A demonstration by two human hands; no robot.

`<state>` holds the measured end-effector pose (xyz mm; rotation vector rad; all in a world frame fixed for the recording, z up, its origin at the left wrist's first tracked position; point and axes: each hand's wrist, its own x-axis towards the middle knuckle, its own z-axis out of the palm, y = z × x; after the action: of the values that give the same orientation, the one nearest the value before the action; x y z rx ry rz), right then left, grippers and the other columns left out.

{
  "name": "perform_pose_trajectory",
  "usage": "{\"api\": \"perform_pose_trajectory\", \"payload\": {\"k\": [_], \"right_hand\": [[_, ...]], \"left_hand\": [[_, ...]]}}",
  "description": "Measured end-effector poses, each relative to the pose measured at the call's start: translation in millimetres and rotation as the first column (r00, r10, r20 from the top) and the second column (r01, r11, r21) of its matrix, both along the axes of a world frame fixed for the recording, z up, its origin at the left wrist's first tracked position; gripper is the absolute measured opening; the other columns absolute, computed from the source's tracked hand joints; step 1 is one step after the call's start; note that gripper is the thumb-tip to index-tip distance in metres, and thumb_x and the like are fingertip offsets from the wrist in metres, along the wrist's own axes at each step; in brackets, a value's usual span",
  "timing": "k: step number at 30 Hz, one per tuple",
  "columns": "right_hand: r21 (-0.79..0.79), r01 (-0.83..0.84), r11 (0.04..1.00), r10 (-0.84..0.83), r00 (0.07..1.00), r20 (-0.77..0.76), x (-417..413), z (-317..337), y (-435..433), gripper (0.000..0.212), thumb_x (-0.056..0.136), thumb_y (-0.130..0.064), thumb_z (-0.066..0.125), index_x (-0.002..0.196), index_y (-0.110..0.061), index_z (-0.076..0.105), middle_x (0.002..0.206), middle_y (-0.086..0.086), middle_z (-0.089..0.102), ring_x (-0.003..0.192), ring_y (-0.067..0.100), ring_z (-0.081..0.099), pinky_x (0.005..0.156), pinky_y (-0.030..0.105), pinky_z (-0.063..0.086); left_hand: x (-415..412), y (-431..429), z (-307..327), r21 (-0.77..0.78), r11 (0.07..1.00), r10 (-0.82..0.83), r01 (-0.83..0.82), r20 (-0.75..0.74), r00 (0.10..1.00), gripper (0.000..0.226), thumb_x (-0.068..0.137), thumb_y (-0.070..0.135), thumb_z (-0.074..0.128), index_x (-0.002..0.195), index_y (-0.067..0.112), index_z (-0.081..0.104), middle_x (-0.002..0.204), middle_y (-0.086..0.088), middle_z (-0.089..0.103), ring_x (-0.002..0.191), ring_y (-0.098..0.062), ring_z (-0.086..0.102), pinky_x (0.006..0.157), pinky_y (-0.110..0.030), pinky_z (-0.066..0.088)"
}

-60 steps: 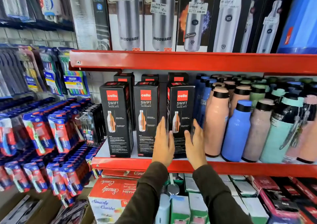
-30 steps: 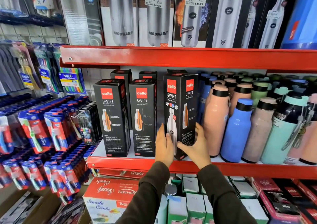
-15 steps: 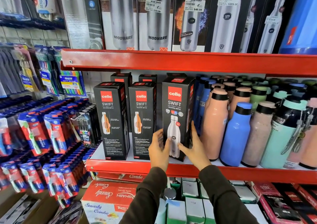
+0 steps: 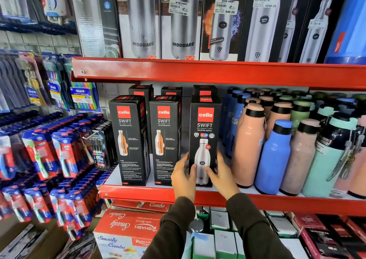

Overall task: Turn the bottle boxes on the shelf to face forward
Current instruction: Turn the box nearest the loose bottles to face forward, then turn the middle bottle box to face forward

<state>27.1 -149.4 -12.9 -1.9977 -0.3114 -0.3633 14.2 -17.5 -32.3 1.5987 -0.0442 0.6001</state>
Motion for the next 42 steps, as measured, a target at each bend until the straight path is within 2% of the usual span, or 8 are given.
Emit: {"api": "perform_pose_trajectory", "payload": {"k": [9, 16, 22, 28, 32, 36, 39, 42], "right_hand": [[-0.018, 0.034, 0.999, -0.034, 0.999, 0.002, 2.3, -1.9, 2.8, 0.077, 0.095, -0.008, 0.055, 0.154, -0.031, 0.011, 0.154, -0.003, 0.039, 0.141, 0.010, 0.036, 0.117, 0.035, 0.031], [-0.028, 0.082, 0.996, -0.082, 0.997, 0.001, 3.3, -3.3, 1.5, 0.072, 0.096, -0.011, 0.053, 0.152, -0.035, 0.014, 0.148, -0.001, 0.046, 0.129, 0.006, 0.043, 0.106, 0.024, 0.034], [-0.050, 0.104, 0.993, -0.105, 0.994, -0.014, 3.4, -7.5, 0.2, 0.075, 0.096, -0.008, 0.052, 0.154, -0.030, 0.010, 0.153, -0.002, 0.038, 0.130, -0.001, 0.033, 0.105, 0.020, 0.029], [-0.033, 0.172, 0.985, -0.172, 0.985, -0.017, 0.8, -8.0, 2.6, 0.070, 0.095, -0.009, 0.056, 0.153, -0.022, 0.019, 0.156, 0.005, 0.035, 0.142, 0.017, 0.034, 0.115, 0.033, 0.031], [0.037, 0.317, 0.948, -0.320, 0.943, 0.091, -11.1, -15.6, 9.5, 0.062, 0.093, -0.011, 0.058, 0.146, -0.027, 0.031, 0.149, 0.002, 0.032, 0.141, 0.022, 0.031, 0.113, 0.033, 0.027], [0.203, 0.368, 0.907, -0.413, 0.871, 0.267, -28.5, -17.9, 27.8, 0.047, 0.093, -0.013, 0.058, 0.134, -0.031, 0.045, 0.129, -0.015, 0.035, 0.129, 0.016, 0.043, 0.108, 0.033, 0.036], [0.205, 0.325, 0.923, -0.381, 0.843, 0.380, -35.8, -13.4, 48.9, 0.038, 0.093, -0.010, 0.056, 0.125, -0.030, 0.053, 0.119, -0.009, 0.044, 0.106, 0.008, 0.052, 0.095, 0.025, 0.045], [0.161, 0.225, 0.961, -0.272, 0.874, 0.402, -37.8, -10.0, 72.7, 0.040, 0.094, -0.010, 0.054, 0.125, -0.035, 0.053, 0.112, -0.011, 0.048, 0.095, 0.006, 0.056, 0.083, 0.011, 0.043]], "left_hand": [[4.7, -1.7, -1.0, 0.081, 0.997, 0.008, -0.006, -0.014, 1.000, 0.047, 0.095, 0.014, 0.060, 0.140, 0.023, 0.050, 0.133, 0.004, 0.056, 0.122, -0.008, 0.053, 0.109, -0.041, 0.047], [3.8, -6.0, -0.1, 0.119, 0.993, -0.025, 0.025, -0.007, 1.000, 0.051, 0.095, 0.009, 0.060, 0.143, 0.021, 0.049, 0.130, 0.009, 0.051, 0.126, -0.012, 0.054, 0.110, -0.040, 0.046], [3.7, -6.4, -1.6, 0.122, 0.992, -0.036, 0.039, -0.022, 0.999, 0.051, 0.095, 0.008, 0.059, 0.143, 0.021, 0.047, 0.133, 0.011, 0.048, 0.128, -0.010, 0.050, 0.111, -0.041, 0.045], [-2.0, -4.6, 2.1, 0.142, 0.987, -0.070, 0.076, -0.043, 0.997, 0.055, 0.096, 0.011, 0.056, 0.148, 0.021, 0.040, 0.147, 0.000, 0.046, 0.136, -0.013, 0.045, 0.114, -0.043, 0.041], [-15.8, 3.3, -0.7, 0.138, 0.985, -0.105, 0.104, 0.000, 0.995, 0.052, 0.099, 0.012, 0.051, 0.148, 0.024, 0.038, 0.147, 0.007, 0.045, 0.137, -0.008, 0.043, 0.117, -0.041, 0.038], [-29.8, 24.2, 6.1, 0.206, 0.979, -0.034, -0.010, 0.210, 0.977, 0.038, 0.101, 0.009, 0.045, 0.133, 0.027, 0.055, 0.129, 0.009, 0.055, 0.124, -0.005, 0.052, 0.107, -0.036, 0.046], [-32.3, 40.7, 12.8, 0.213, 0.965, 0.072, -0.150, 0.334, 0.940, 0.040, 0.099, 0.005, 0.046, 0.131, 0.025, 0.055, 0.126, 0.008, 0.054, 0.123, -0.011, 0.051, 0.106, -0.032, 0.043], [-30.0, 57.2, 16.3, 0.150, 0.958, 0.186, -0.245, 0.326, 0.927, 0.047, 0.097, 0.004, 0.047, 0.140, 0.024, 0.046, 0.134, 0.006, 0.044, 0.132, -0.005, 0.040, 0.112, -0.022, 0.029]]}}
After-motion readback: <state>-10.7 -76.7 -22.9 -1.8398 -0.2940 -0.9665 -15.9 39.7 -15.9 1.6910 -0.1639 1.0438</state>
